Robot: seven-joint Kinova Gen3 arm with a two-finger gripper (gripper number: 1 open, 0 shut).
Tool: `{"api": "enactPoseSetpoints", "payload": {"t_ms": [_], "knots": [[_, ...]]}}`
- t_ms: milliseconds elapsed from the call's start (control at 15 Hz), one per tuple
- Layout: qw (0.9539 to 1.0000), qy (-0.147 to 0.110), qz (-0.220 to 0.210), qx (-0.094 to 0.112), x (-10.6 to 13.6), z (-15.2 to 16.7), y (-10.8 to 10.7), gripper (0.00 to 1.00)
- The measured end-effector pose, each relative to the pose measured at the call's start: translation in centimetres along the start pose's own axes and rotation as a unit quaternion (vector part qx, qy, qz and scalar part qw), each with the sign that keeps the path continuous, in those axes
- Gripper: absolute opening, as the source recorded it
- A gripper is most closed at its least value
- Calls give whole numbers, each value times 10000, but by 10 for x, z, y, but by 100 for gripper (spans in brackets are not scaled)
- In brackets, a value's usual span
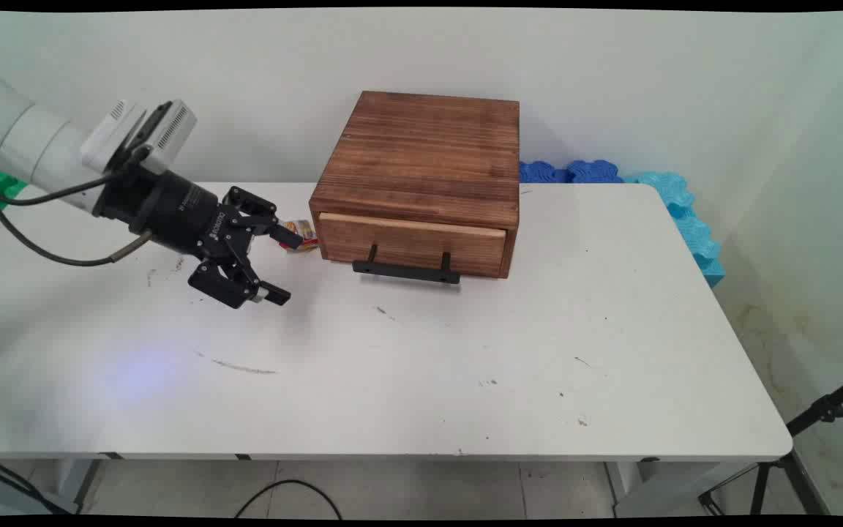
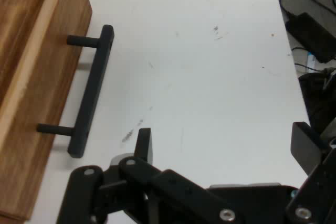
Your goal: Open the drawer
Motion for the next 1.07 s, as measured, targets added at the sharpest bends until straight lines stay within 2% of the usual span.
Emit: {"api": "enactPoseSetpoints", "payload": {"t_ms": [533, 1067], "knots": [[9989, -115, 412, 184, 31, 15, -15, 100], [9935, -519, 957, 318, 64, 61, -35, 100]]}}
